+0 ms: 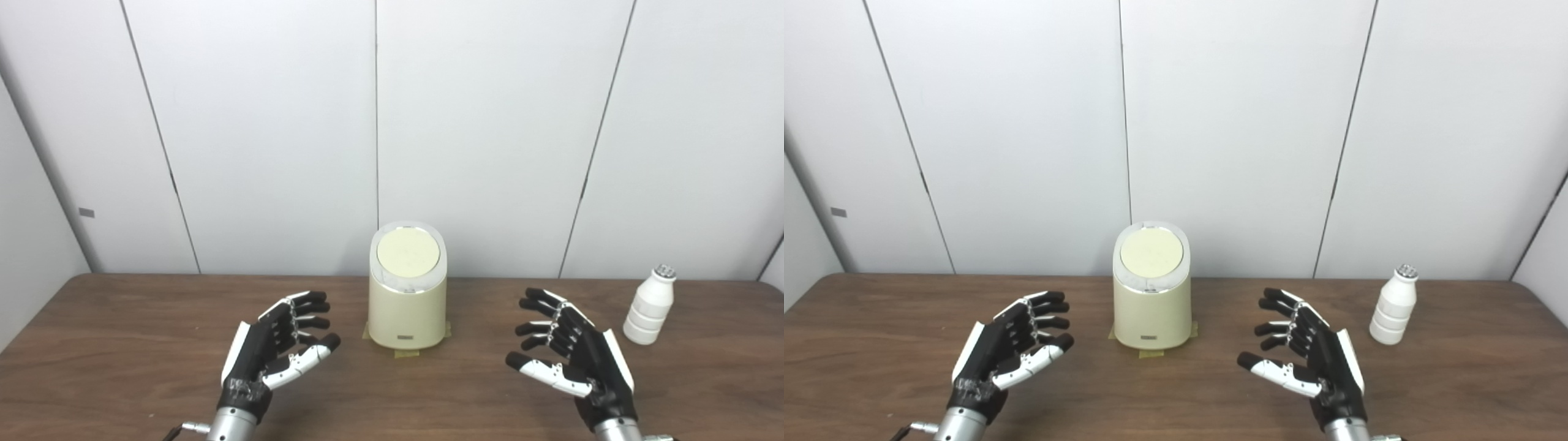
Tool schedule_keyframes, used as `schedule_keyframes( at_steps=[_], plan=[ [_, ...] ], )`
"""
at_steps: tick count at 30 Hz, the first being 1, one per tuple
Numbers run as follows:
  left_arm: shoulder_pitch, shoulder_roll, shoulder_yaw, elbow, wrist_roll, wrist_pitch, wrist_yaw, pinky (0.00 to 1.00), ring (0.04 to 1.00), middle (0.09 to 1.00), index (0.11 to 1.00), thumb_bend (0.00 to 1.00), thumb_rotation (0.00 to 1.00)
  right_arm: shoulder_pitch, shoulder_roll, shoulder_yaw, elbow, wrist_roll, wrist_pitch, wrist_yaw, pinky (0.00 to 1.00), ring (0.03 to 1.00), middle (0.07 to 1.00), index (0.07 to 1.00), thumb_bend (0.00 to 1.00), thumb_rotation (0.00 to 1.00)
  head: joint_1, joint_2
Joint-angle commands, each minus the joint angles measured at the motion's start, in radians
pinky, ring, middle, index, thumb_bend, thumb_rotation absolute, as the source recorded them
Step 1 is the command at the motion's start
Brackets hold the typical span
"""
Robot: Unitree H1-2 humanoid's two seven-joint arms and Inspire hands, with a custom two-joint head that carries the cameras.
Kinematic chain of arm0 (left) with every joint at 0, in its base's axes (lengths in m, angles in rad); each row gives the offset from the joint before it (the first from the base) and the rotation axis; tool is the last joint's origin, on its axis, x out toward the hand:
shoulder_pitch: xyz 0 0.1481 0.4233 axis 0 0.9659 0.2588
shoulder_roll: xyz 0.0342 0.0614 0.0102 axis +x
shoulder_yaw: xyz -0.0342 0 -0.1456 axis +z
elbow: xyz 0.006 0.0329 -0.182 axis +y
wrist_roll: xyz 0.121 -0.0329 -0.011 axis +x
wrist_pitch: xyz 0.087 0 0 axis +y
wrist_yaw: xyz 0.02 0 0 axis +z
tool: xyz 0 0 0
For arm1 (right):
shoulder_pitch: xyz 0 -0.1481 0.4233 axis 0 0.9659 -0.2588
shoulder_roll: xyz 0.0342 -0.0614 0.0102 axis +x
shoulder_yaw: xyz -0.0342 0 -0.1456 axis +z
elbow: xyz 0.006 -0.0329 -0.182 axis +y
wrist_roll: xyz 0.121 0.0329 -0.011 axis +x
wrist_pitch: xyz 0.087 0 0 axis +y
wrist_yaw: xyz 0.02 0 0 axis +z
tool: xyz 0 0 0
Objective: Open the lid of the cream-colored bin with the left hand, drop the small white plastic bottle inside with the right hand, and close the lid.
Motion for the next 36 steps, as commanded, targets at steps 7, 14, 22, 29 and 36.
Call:
schedule_keyframes(
  at_steps=[7, 14, 22, 29, 36],
  plan=[
    [-0.032, 0.005, 0.000, -0.021, 0.001, -0.041, 0.002, 0.52, 0.665, 0.726, 0.750, 0.70, 0.18, -0.030, -0.006, 0.000, -0.030, 0.001, -0.022, 0.002, 0.48, 0.590, 0.746, 0.762, 0.80, 0.23, 0.000, 0.001],
    [-0.033, 0.009, 0.003, -0.021, 0.009, -0.042, 0.007, 0.51, 0.660, 0.721, 0.748, 0.69, 0.17, -0.033, -0.004, -0.001, -0.026, 0.007, -0.025, 0.003, 0.49, 0.592, 0.743, 0.759, 0.80, 0.22, -0.003, 0.001],
    [-0.042, -0.011, 0.011, -0.045, 0.048, -0.011, 0.053, 0.67, 0.810, 0.848, 0.861, 0.74, 0.29, -0.038, -0.003, 0.003, -0.023, 0.005, -0.019, 0.003, 0.48, 0.591, 0.747, 0.763, 0.79, 0.22, 0.008, -0.008],
    [-0.103, -0.003, 0.005, -0.045, 0.104, 0.022, 0.078, 0.93, 0.953, 0.959, 0.985, 0.84, 0.45, -0.039, -0.008, -0.001, -0.013, 0.007, -0.030, 0.004, 0.48, 0.597, 0.751, 0.763, 0.79, 0.22, 0.017, -0.011],
    [-0.244, 0.004, -0.016, -0.008, 0.167, 0.102, 0.088, 1.00, 1.000, 1.000, 1.000, 0.87, 0.44, -0.042, -0.012, -0.003, -0.005, 0.001, -0.032, 0.002, 0.48, 0.590, 0.748, 0.757, 0.80, 0.23, 0.021, -0.011]
  ],
)
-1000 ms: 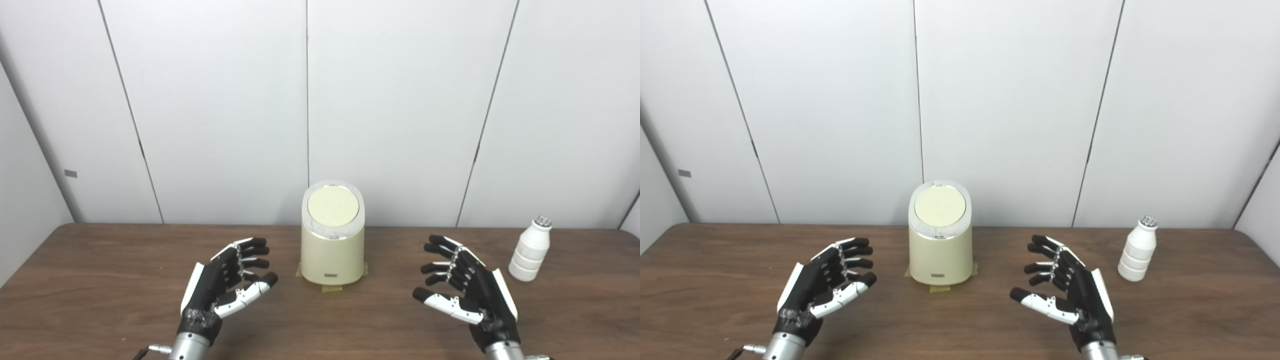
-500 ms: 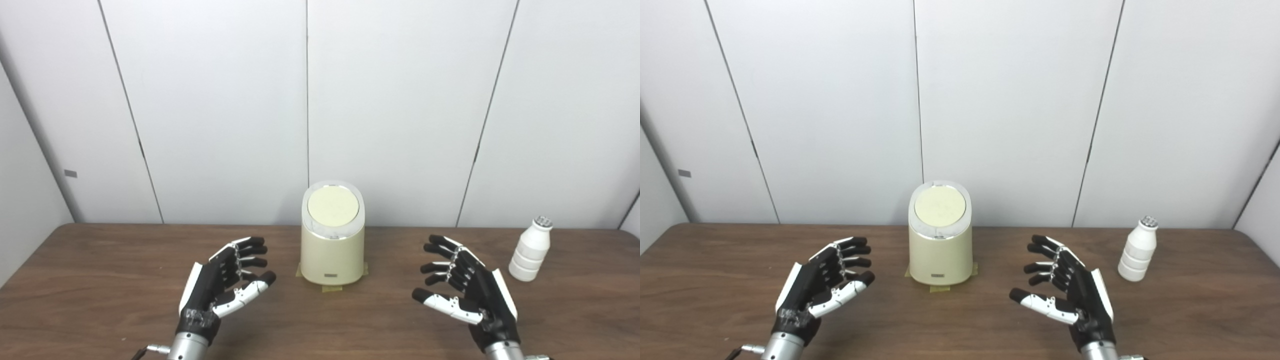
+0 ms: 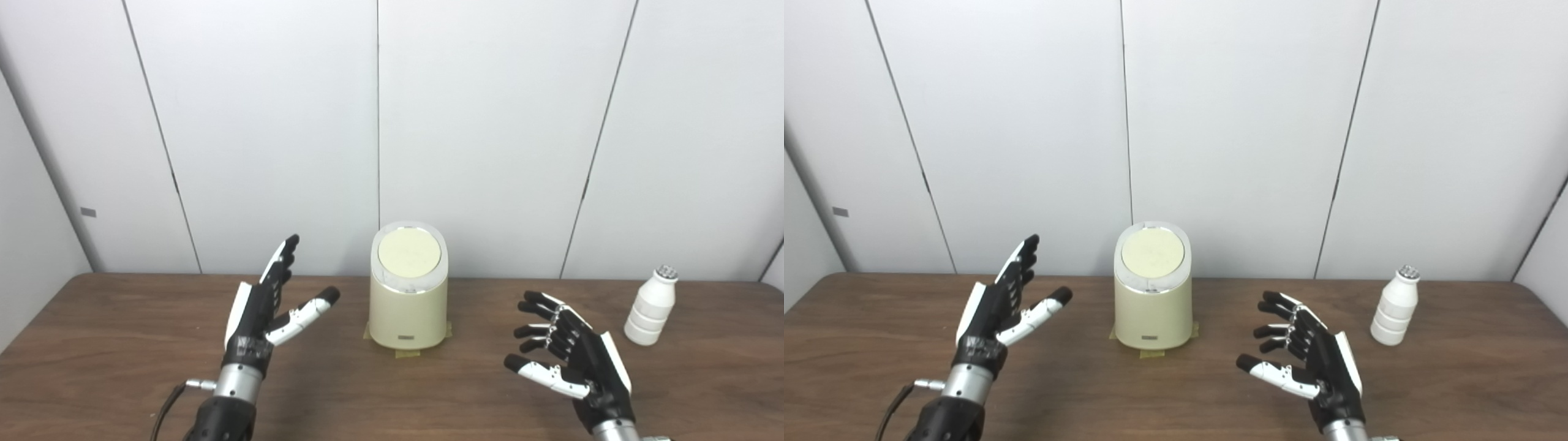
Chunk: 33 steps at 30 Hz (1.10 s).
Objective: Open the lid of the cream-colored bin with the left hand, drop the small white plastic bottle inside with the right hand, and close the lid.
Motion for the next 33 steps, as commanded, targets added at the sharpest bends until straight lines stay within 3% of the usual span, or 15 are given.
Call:
schedule_keyframes(
  at_steps=[1, 7, 18, 21, 24, 33],
  plan=[
    [-0.090, 0.010, -0.010, 0.014, 0.021, 0.003, 0.005, 1.00, 1.000, 1.000, 1.000, 0.88, 0.43, -0.040, -0.011, -0.005, -0.021, 0.004, -0.033, 0.001, 0.49, 0.592, 0.748, 0.757, 0.80, 0.23, 0.002, 0.001],
    [-0.203, 0.021, -0.037, 0.132, 0.051, 0.002, 0.006, 1.00, 1.000, 1.000, 1.000, 0.92, 0.29, -0.044, -0.010, -0.006, -0.012, 0.004, -0.039, -0.001, 0.49, 0.592, 0.749, 0.752, 0.82, 0.25, -0.005, 0.001],
    [-0.362, 0.021, -0.113, 0.326, 0.213, -0.008, 0.088, 1.00, 1.000, 1.000, 1.000, 0.96, 0.35, -0.035, 0.008, -0.001, -0.036, -0.006, -0.032, -0.010, 0.48, 0.574, 0.737, 0.749, 0.80, 0.23, -0.020, 0.002],
    [-0.393, 0.028, -0.155, 0.359, 0.284, -0.006, 0.109, 0.96, 1.000, 1.000, 1.000, 0.95, 0.33, -0.032, 0.012, 0.000, -0.042, -0.001, -0.028, -0.005, 0.49, 0.579, 0.742, 0.754, 0.78, 0.22, -0.024, 0.001],
    [-0.419, 0.027, -0.186, 0.389, 0.338, -0.005, 0.134, 0.99, 1.000, 1.000, 1.000, 0.95, 0.33, -0.030, 0.013, 0.002, -0.047, 0.000, -0.027, -0.002, 0.48, 0.585, 0.748, 0.762, 0.78, 0.22, -0.027, 0.003],
    [-0.468, 0.027, -0.244, 0.462, 0.428, 0.016, 0.150, 1.00, 1.000, 1.000, 1.000, 0.93, 0.28, -0.033, 0.019, 0.001, -0.045, 0.001, -0.040, -0.006, 0.47, 0.573, 0.739, 0.752, 0.78, 0.21, -0.036, 0.007]
  ],
)
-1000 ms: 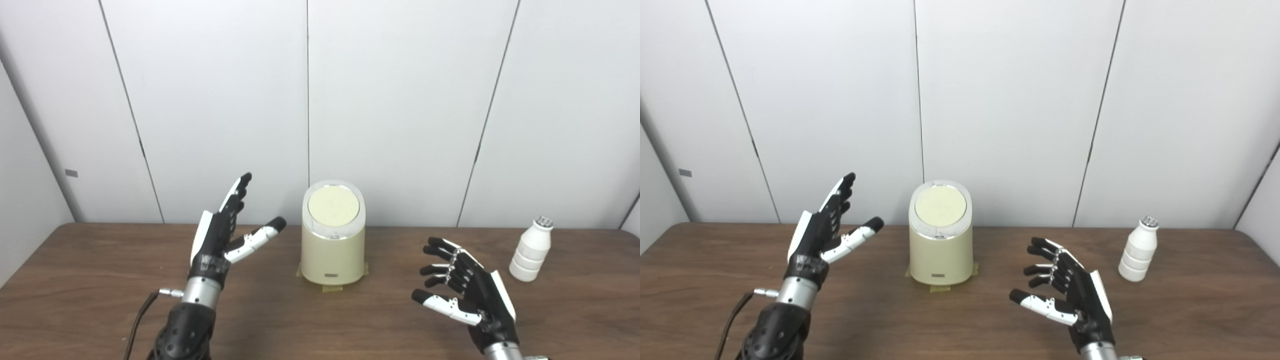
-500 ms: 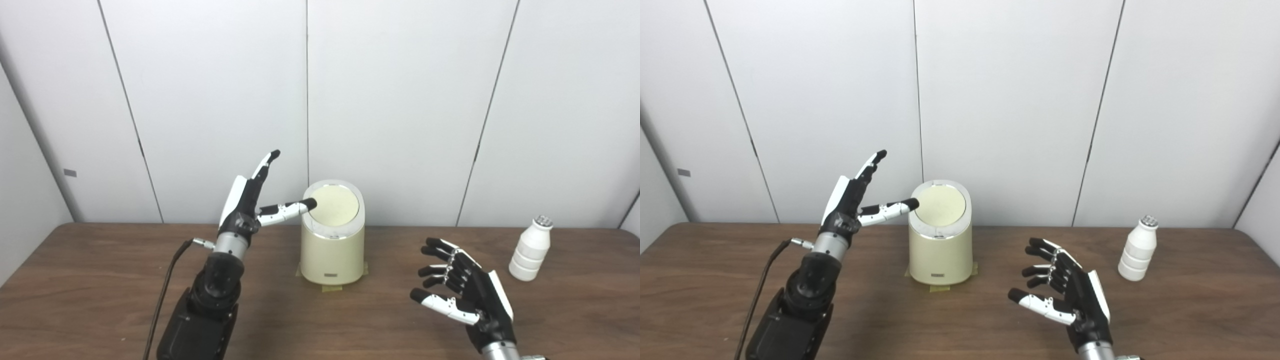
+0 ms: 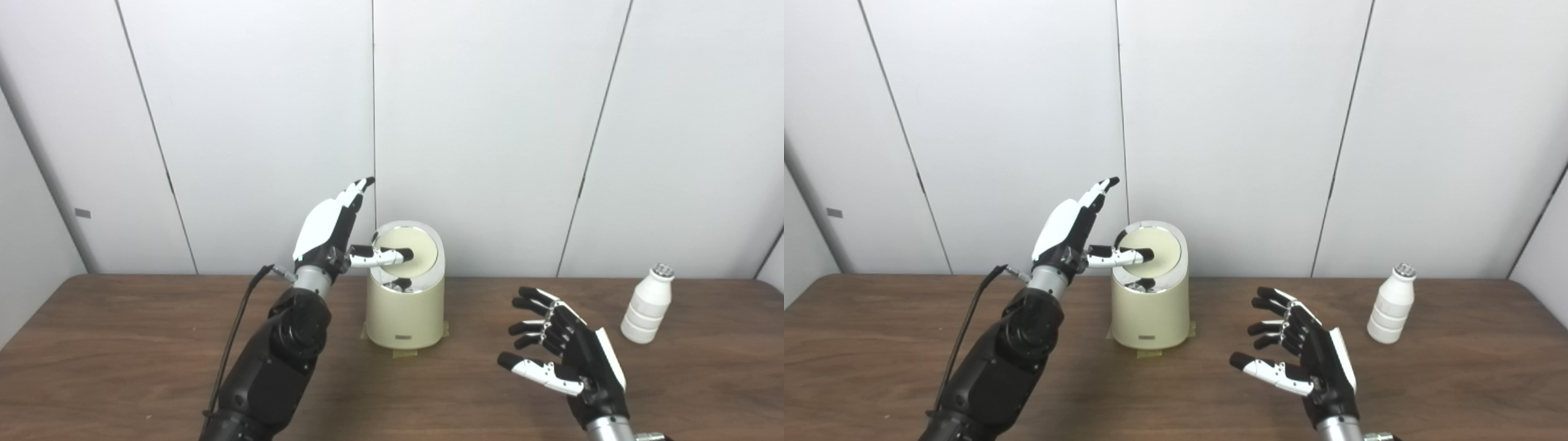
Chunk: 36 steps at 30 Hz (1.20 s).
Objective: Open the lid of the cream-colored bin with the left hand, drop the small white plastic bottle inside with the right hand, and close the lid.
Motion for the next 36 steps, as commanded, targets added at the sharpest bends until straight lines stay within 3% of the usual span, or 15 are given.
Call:
schedule_keyframes(
  at_steps=[1, 8, 16, 21, 28, 32, 36],
  plan=[
    [-0.078, 0.005, -0.006, -0.005, 0.028, -0.006, 0.029, 1.00, 1.000, 1.000, 1.000, 0.93, 0.27, -0.031, 0.002, -0.002, -0.029, 0.008, -0.038, -0.004, 0.47, 0.572, 0.738, 0.751, 0.78, 0.21, -0.003, 0.002],
    [-0.089, 0.006, -0.033, 0.015, 0.074, 0.004, 0.040, 1.00, 1.000, 1.000, 1.000, 0.96, 0.23, -0.031, 0.010, -0.002, -0.044, 0.006, -0.019, -0.010, 0.46, 0.564, 0.742, 0.749, 0.80, 0.22, -0.006, 0.005],
    [-0.091, 0.046, -0.150, -0.008, 0.274, 0.105, 0.035, 0.97, 1.000, 1.000, 1.000, 0.93, 0.09, -0.030, 0.014, -0.003, -0.052, -0.008, -0.010, -0.016, 0.46, 0.559, 0.743, 0.748, 0.80, 0.23, -0.007, 0.009],
    [-0.091, 0.088, -0.232, -0.038, 0.380, 0.162, -0.030, 0.92, 1.000, 1.000, 1.000, 0.93, 0.01, -0.029, 0.017, -0.003, -0.060, -0.008, -0.002, -0.018, 0.46, 0.562, 0.741, 0.746, 0.80, 0.22, -0.006, 0.012],
    [-0.080, 0.139, -0.310, -0.085, 0.490, 0.200, -0.133, 0.93, 1.000, 1.000, 1.000, 0.97, 0.02, -0.029, 0.017, -0.004, -0.068, -0.005, 0.007, -0.016, 0.47, 0.569, 0.743, 0.748, 0.80, 0.22, -0.003, 0.013],
    [-0.055, 0.135, -0.287, -0.096, 0.471, 0.187, -0.108, 0.90, 1.000, 1.000, 1.000, 0.98, 0.03, -0.032, 0.014, -0.007, -0.049, 0.001, -0.010, -0.015, 0.47, 0.572, 0.747, 0.747, 0.81, 0.22, -0.003, 0.013],
    [-0.018, 0.088, -0.163, -0.151, 0.329, 0.148, -0.039, 0.88, 1.000, 1.000, 1.000, 0.90, 0.12, -0.035, 0.009, -0.009, -0.033, 0.013, -0.024, -0.008, 0.48, 0.576, 0.746, 0.751, 0.80, 0.21, 0.000, 0.013]
  ],
)
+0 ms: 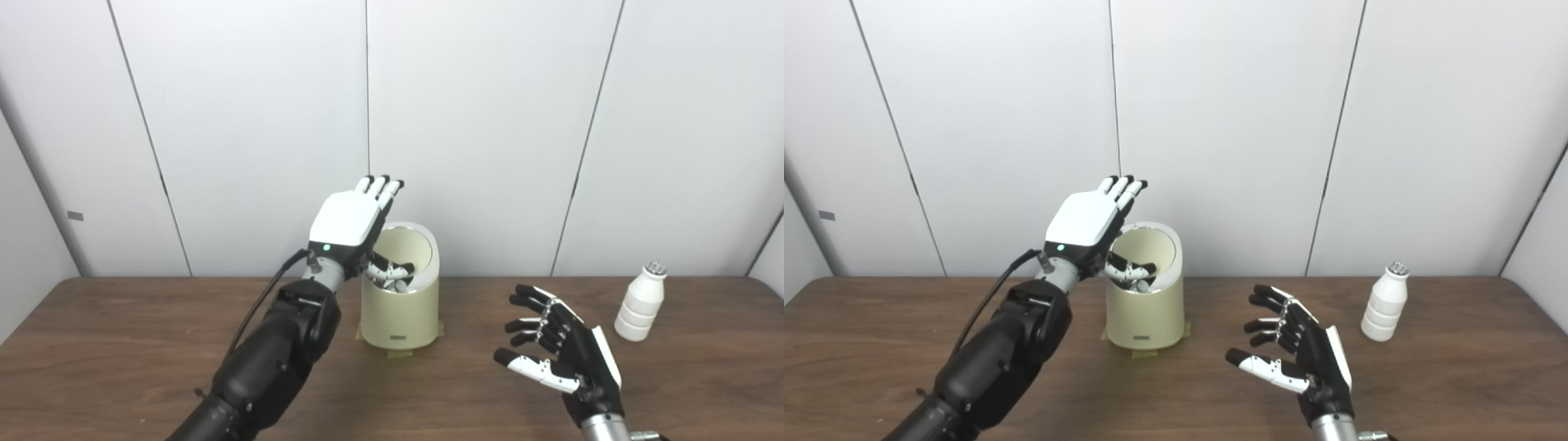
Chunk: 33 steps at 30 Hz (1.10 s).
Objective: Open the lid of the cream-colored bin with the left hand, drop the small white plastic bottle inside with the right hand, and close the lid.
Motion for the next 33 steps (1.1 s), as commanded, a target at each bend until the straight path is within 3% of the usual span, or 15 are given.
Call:
schedule_keyframes(
  at_steps=[1, 3, 7, 13, 16, 22, 28, 33],
  plan=[
    [-0.001, -0.020, 0.083, -0.045, -0.103, -0.037, 0.056, 0.88, 1.000, 1.000, 1.000, 0.89, 0.13, -0.035, -0.006, -0.005, -0.024, 0.007, -0.042, -0.002, 0.48, 0.576, 0.746, 0.751, 0.80, 0.22, 0.000, 0.000],
    [0.017, -0.046, 0.152, -0.072, -0.188, -0.086, 0.083, 0.78, 0.966, 1.000, 1.000, 0.84, 0.19, -0.036, -0.006, -0.004, -0.024, 0.001, -0.038, -0.006, 0.48, 0.581, 0.747, 0.749, 0.80, 0.22, 0.001, 0.000],
    [0.069, -0.096, 0.282, -0.139, -0.360, -0.189, 0.137, 0.73, 0.907, 0.966, 0.990, 0.78, 0.18, -0.040, -0.008, -0.005, -0.021, 0.000, -0.039, -0.006, 0.48, 0.580, 0.746, 0.748, 0.81, 0.22, 0.010, 0.000],
    [0.188, -0.124, 0.364, -0.312, -0.542, -0.115, 0.042, 0.57, 0.763, 0.823, 0.872, 0.73, 0.21, -0.044, -0.019, -0.010, -0.019, 0.001, -0.030, -0.002, 0.48, 0.586, 0.747, 0.746, 0.81, 0.22, 0.020, -0.001],
    [0.265, -0.138, 0.407, -0.378, -0.633, -0.081, 0.017, 0.57, 0.725, 0.785, 0.828, 0.71, 0.22, -0.044, -0.025, -0.011, -0.017, 0.005, -0.029, 0.002, 0.48, 0.589, 0.750, 0.747, 0.80, 0.22, 0.024, -0.001],
    [0.377, -0.126, 0.440, -0.407, -0.695, -0.097, -0.001, 0.61, 0.682, 0.737, 0.778, 0.72, 0.26, -0.042, -0.031, -0.010, -0.013, 0.010, -0.029, 0.003, 0.47, 0.576, 0.742, 0.744, 0.80, 0.20, 0.026, 0.002],
    [0.485, -0.116, 0.459, -0.432, -0.776, -0.095, -0.040, 0.48, 0.631, 0.719, 0.765, 0.71, 0.23, -0.037, -0.027, -0.008, -0.024, 0.033, -0.012, 0.012, 0.48, 0.585, 0.742, 0.753, 0.78, 0.18, 0.023, 0.001],
    [0.524, -0.116, 0.454, -0.413, -0.789, -0.119, -0.043, 0.45, 0.591, 0.687, 0.749, 0.71, 0.19, -0.038, -0.033, -0.006, -0.005, 0.036, -0.040, 0.017, 0.47, 0.578, 0.744, 0.761, 0.77, 0.18, 0.013, -0.013]
  ],
)
